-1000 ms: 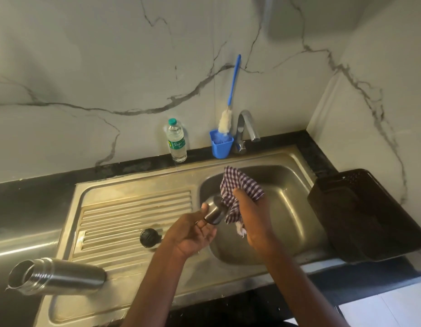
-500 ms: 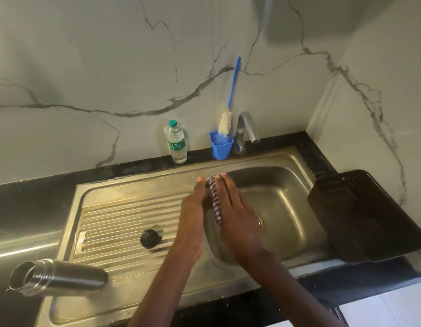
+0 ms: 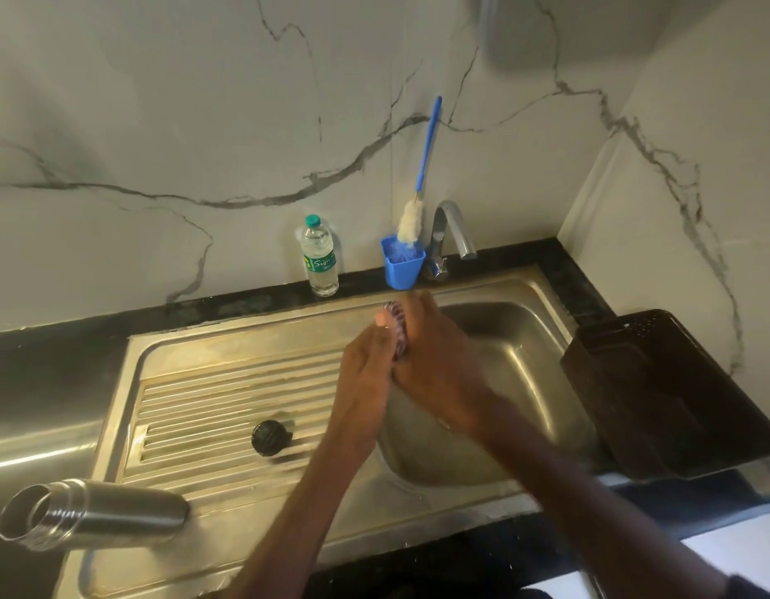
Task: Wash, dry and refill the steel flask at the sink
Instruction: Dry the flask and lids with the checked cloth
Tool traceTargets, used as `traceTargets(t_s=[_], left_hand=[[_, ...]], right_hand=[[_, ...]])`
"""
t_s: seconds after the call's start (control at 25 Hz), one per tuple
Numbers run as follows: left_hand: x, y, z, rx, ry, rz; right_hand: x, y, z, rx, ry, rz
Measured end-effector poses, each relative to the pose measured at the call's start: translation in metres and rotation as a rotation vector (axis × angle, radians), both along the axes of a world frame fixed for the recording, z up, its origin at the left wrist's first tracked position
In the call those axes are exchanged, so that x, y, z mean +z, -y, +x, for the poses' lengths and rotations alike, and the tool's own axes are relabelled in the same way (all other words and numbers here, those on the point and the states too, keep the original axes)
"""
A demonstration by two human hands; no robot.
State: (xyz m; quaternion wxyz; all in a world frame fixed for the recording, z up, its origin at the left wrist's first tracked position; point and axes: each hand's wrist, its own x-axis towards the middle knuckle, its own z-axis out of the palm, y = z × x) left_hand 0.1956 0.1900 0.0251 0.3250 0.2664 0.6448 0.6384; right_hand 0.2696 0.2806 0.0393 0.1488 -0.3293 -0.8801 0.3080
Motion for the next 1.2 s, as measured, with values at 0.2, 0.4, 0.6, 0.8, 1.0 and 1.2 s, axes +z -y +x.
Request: traceTargets(t_s=[0.2, 0.4, 0.6, 0.8, 1.0, 1.2], left_hand=[[0.004, -0.001, -0.011, -0.105, -0.074, 0.085], [0.029, -0.005, -0.045, -0.012, 0.608, 0.144], [0.026, -0.005, -0.012, 0.007, 0.193, -0.027], [0.017, -0.002, -0.022, -0.188, -0.325, 0.05], [0.054, -0.011, -0.034, -0.145, 0.506, 0.144], [0.057, -0.008, -0.021, -0.069, 0.546, 0.139]], right_hand=[[0.031, -0.039, -0.012, 0.122, 0.13, -0.45], [-0.039, 0.022, -0.019, 0.192, 0.15, 0.586], [-0.033, 0.0, -0.029, 0.072, 0.023, 0.202], [0.057, -0.045, -0.014, 0.078, -0.031, -0.722], [0.008, 0.005, -0.012, 0.122, 0.116, 0.385], [-0.021, 0.012, 0.001, 0.078, 0.004, 0.719]])
